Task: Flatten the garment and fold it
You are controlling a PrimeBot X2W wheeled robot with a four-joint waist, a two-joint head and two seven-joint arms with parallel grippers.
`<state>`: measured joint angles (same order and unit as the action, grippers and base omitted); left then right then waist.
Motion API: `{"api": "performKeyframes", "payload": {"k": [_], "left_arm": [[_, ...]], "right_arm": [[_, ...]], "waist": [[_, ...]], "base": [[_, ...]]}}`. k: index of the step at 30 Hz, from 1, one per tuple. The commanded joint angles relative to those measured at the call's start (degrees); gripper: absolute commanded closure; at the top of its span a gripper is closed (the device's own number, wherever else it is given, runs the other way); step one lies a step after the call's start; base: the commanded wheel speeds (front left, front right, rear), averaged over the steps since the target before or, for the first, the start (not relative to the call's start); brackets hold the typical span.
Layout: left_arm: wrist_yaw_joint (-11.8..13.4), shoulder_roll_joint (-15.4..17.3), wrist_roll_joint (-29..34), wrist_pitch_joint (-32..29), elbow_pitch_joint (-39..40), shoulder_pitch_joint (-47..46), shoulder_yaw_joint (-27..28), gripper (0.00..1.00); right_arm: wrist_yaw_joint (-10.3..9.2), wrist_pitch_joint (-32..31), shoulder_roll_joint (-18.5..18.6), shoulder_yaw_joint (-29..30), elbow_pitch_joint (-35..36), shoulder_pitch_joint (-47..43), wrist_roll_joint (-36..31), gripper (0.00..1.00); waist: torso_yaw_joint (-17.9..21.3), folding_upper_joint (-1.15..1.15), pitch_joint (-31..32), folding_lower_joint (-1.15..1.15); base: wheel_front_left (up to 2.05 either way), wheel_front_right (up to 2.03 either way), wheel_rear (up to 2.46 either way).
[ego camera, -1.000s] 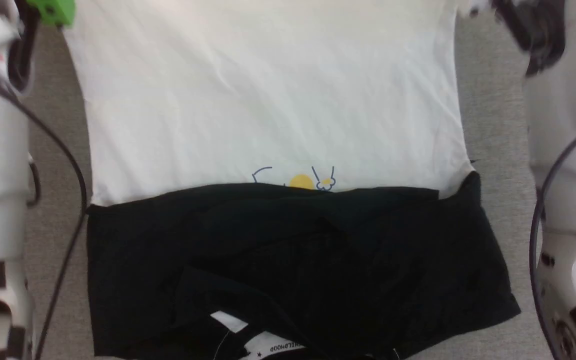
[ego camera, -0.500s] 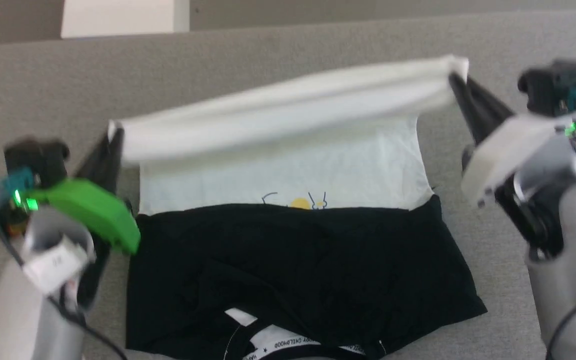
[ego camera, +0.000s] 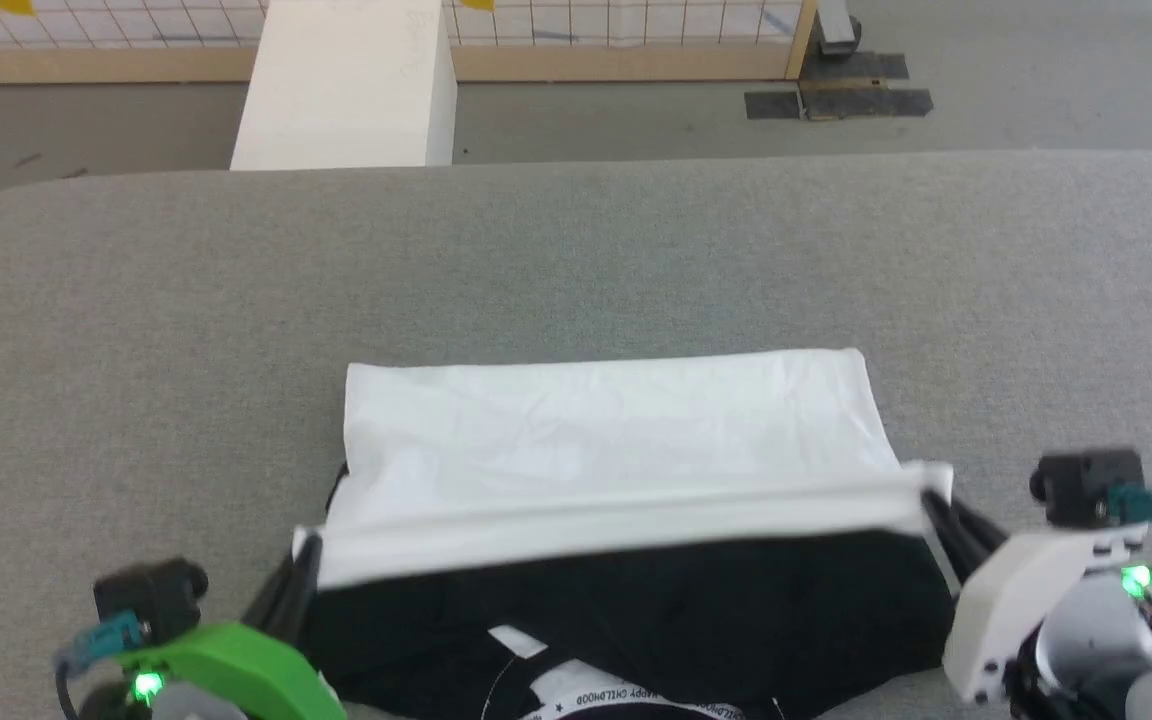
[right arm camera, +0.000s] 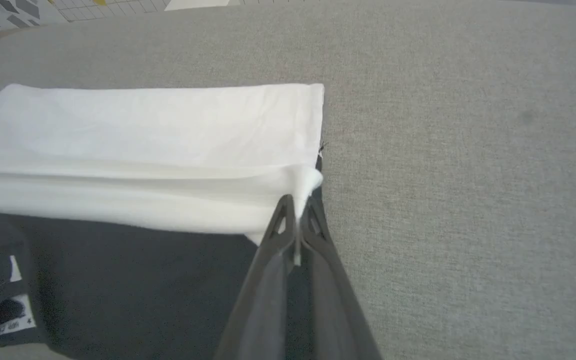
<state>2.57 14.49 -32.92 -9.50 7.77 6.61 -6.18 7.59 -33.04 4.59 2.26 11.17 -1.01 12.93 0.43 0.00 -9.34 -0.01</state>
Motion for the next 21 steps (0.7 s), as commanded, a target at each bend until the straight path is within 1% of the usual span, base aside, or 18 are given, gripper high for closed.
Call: {"api": "performKeyframes", "payload": {"k": [1,5,8,15,16,17,18,21], "left_arm": [[0.1,-0.1,-0.6,0.5,-0.6,2.0,0.3,1.0],[0.0,0.2,0.1,0.5,-3.0,4.3,-0.8,1.0],[-0.8,0.2,0.6,0.9,-6.1,4.8,-2.0,1.0],[-1.9,-0.8,0.2,1.4,-12.9,4.3,-3.7,1.0],[-2.0,-1.0,0.1,1.7,-13.4,4.3,-3.7,0.43],[-2.0,-1.2,-0.2,2.0,-13.7,4.3,-3.6,0.07],[-2.0,-1.4,-0.2,2.5,-14.0,4.3,-3.5,0.0],[-1.9,-1.6,-0.3,4.3,-13.7,4.2,-2.9,0.0]], "right_arm": [[-0.1,-0.3,-0.4,0.8,-0.2,-1.9,-0.8,1.0],[-0.1,-0.9,-1.2,2.2,-2.6,-6.4,-2.0,1.0],[-0.1,-0.9,-1.6,2.3,-5.1,-8.5,-1.8,1.0],[-0.1,0.9,-1.7,1.1,-12.4,-9.6,0.3,1.0],[-0.1,1.5,-1.7,0.9,-12.8,-9.6,0.8,0.21],[-0.1,1.8,-1.7,0.9,-13.0,-9.7,1.3,0.0],[-0.1,2.2,-1.7,1.1,-13.0,-9.8,1.8,0.0],[-0.1,3.7,-1.7,2.3,-12.1,-10.5,2.4,0.0]], "waist": [[-0.3,0.0,0.9,0.01],[-0.8,0.0,1.6,0.01],[-0.8,0.0,2.1,0.01],[-0.8,0.0,3.4,0.01],[-0.8,0.0,3.6,0.01],[-0.9,0.0,3.8,0.01],[-0.9,0.0,4.0,0.01],[-1.4,0.0,4.8,0.01]], "base": [[0.0,0.0,0.0],[0.0,0.0,0.0],[0.0,0.0,0.0],[0.0,0.0,0.0],[0.0,0.0,0.0],[0.0,0.0,0.0],[0.0,0.0,0.0],[0.0,0.0,0.0]]}}
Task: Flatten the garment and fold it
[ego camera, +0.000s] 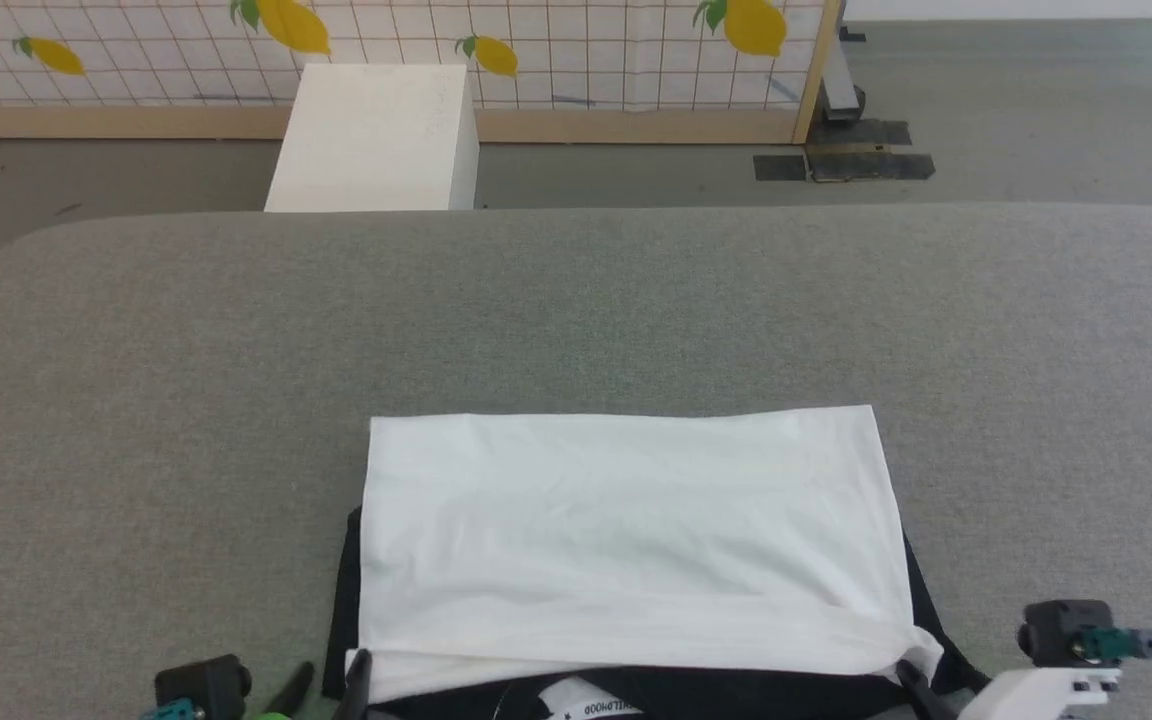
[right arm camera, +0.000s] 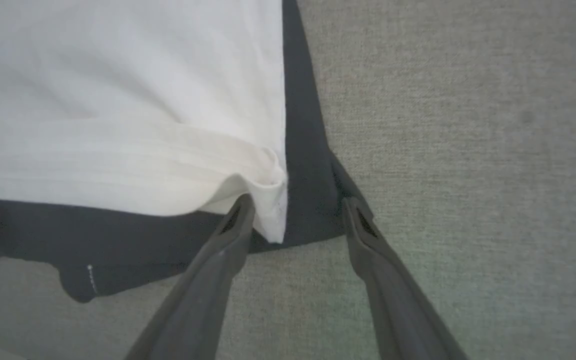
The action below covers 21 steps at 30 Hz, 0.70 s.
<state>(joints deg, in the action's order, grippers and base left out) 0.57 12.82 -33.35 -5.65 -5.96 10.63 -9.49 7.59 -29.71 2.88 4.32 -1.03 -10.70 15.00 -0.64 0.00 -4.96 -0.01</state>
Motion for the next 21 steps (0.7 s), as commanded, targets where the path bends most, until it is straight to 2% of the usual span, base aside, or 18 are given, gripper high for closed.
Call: {"api": "performKeyframes", "payload": {"k": [1,5,11,16,21], "left_arm": [[0.1,0.1,0.2,1.2,0.2,0.2,0.7,0.0],[0.2,0.5,1.6,5.5,1.3,-0.6,1.6,0.0],[0.8,0.6,5.2,12.5,1.8,-4.1,1.9,0.0],[1.3,0.6,8.8,17.8,0.5,-9.0,1.6,0.0],[1.4,0.0,12.3,20.1,-2.1,-14.4,1.3,0.0]], "right_arm": [[-0.1,0.8,0.0,0.6,0.6,-1.1,0.4,0.0],[-0.1,3.6,0.0,2.2,3.6,-1.7,1.5,0.0],[-0.1,11.3,0.0,3.1,6.6,0.5,3.8,0.0],[-0.1,15.4,0.0,2.5,2.7,3.5,3.8,0.0],[-0.1,14.9,0.0,2.3,-4.4,7.5,4.7,0.0]], "waist": [[-0.4,0.0,0.6,0.01],[-1.0,0.0,1.5,0.01],[-1.5,0.0,2.3,0.01],[-1.7,0.0,2.7,0.01],[-1.8,0.0,2.5,0.01]], "base": [[0.0,0.0,0.0],[0.0,0.0,0.0],[0.0,0.0,0.0],[0.0,0.0,0.0],[0.0,0.0,0.0]]}}
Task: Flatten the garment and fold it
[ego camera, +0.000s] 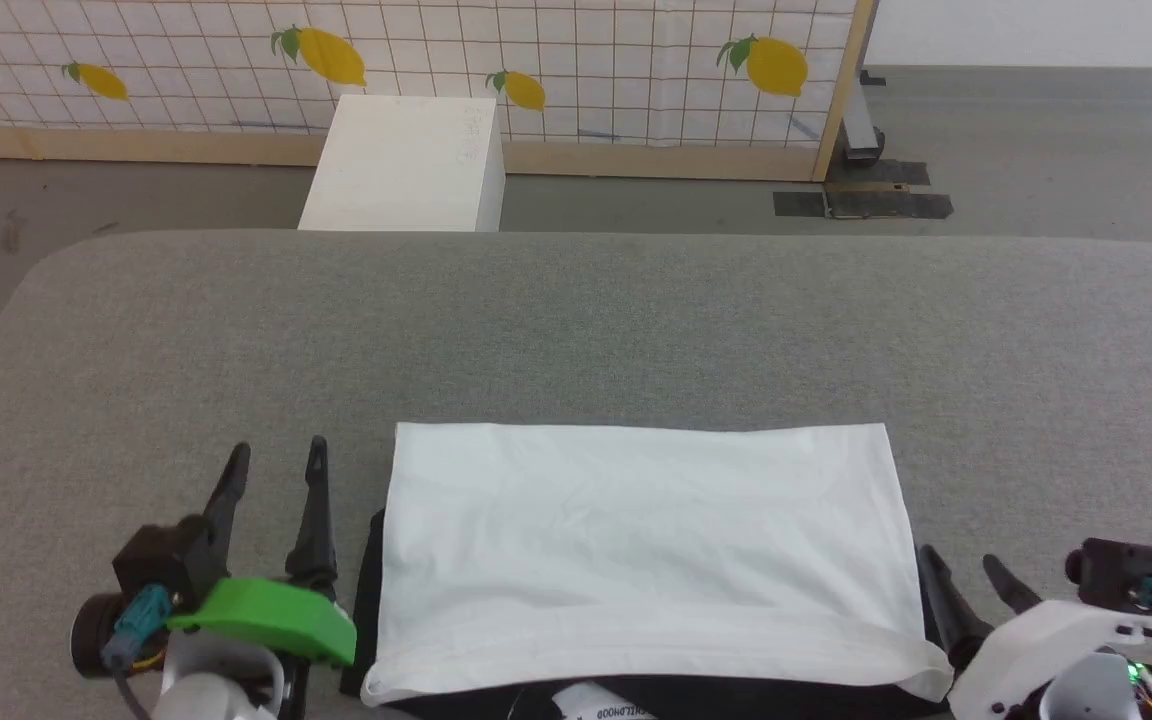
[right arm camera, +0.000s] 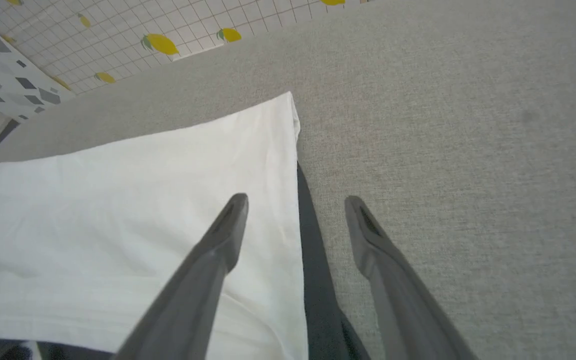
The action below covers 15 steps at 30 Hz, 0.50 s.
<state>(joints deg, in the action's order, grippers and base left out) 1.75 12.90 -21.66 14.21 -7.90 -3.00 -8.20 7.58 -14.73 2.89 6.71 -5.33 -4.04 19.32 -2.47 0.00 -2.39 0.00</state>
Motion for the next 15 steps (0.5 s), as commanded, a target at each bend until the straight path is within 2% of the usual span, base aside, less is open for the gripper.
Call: {"api": "performKeyframes", "payload": {"k": [1,8,15], "left_arm": [[0.4,-0.5,1.1,0.4,-0.6,-1.9,0.0,0.0],[0.0,-2.5,4.4,0.8,-2.7,-6.3,0.8,0.0],[-1.8,-5.0,6.7,0.8,-3.3,-6.9,2.5,0.0]], "right_arm": [[-0.09,-0.8,0.0,-0.1,-1.9,1.8,0.5,0.0],[-0.09,-5.8,0.0,-0.3,-12.6,8.6,-1.4,0.0],[-0.09,-14.2,0.0,-3.4,-20.7,11.8,-1.4,0.0]], "waist": [[0.0,0.0,-0.1,0.0],[0.3,0.0,-0.6,0.0],[0.2,0.0,-1.0,0.0]], "base": [[0.0,0.0,0.0],[0.0,0.0,0.0],[0.0,0.0,0.0]]}}
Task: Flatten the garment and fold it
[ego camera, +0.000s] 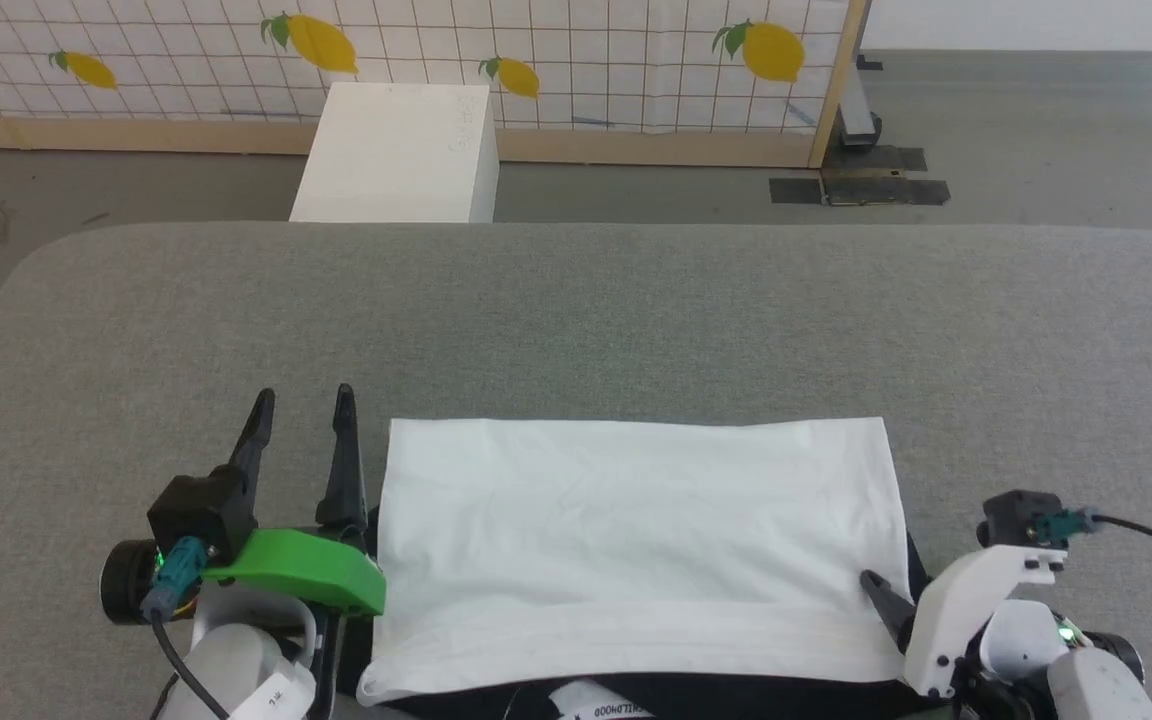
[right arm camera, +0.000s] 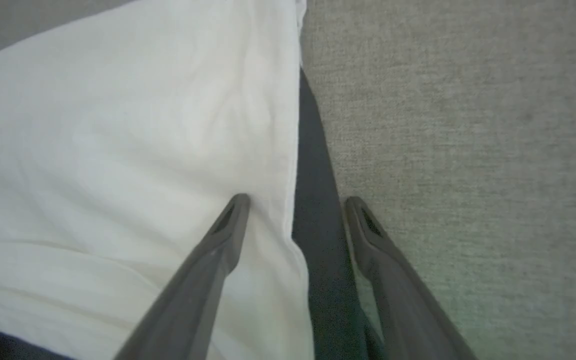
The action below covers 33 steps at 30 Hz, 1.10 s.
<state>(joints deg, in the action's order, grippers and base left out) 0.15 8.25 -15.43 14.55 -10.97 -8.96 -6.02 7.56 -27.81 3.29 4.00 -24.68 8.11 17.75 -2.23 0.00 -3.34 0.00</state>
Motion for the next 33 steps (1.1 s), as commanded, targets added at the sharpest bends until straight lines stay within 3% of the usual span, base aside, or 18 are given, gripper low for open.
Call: {"api": "performKeyframes", "payload": {"k": [1,2,3,5,12,24,28,33], "left_arm": [[-0.4,-0.6,0.7,0.4,-0.3,-0.8,0.6,0.0],[-0.6,-0.8,0.8,0.4,-0.4,-0.7,0.8,0.0],[-0.9,-1.0,1.0,0.4,-0.5,-0.6,1.2,0.0],[-1.2,-1.2,1.4,0.4,-0.7,-0.5,1.8,0.0],[-2.3,-2.0,2.5,0.4,-1.2,-0.2,3.6,0.0],[-3.6,-3.0,3.6,0.4,-1.5,0.1,5.1,0.0],[-4.0,-3.2,4.0,0.4,-1.6,0.1,5.5,0.0],[-4.4,-3.6,4.2,0.4,-1.7,0.2,5.7,0.0]], "right_arm": [[-0.08,-2.4,-0.4,-1.5,-1.8,-0.4,0.6,0.0],[-0.08,-3.2,-0.4,-2.0,-1.9,-0.4,0.9,0.03],[-0.08,-3.9,-0.4,-2.4,-1.8,-0.5,1.1,0.49],[-0.08,-3.7,-0.4,-2.3,-1.1,-0.5,0.6,1.0],[-0.08,0.3,-0.4,2.8,1.4,-0.7,-1.5,1.0],[-0.08,4.7,-0.4,21.0,7.2,-2.7,-14.5,1.0],[-0.08,4.3,-0.4,20.8,10.2,-3.3,-14.9,1.0],[-0.08,1.1,-0.4,14.7,19.7,-6.1,-11.9,1.0]], "waist": [[-0.1,0.0,-0.1,0.0],[-0.1,0.0,-0.2,0.0],[-0.1,0.0,-0.2,0.0],[-0.1,0.0,-0.4,0.0],[0.2,0.0,-0.3,0.0],[1.1,0.0,-1.0,0.0],[1.3,0.0,-1.2,0.0],[1.2,0.0,-0.6,0.0]], "base": [[0.0,0.0,0.0],[0.0,0.0,0.0],[0.0,0.0,0.0],[0.0,0.0,0.0],[0.0,0.0,0.0],[0.0,0.0,0.0],[0.0,0.0,0.0],[0.0,0.0,0.0]]}}
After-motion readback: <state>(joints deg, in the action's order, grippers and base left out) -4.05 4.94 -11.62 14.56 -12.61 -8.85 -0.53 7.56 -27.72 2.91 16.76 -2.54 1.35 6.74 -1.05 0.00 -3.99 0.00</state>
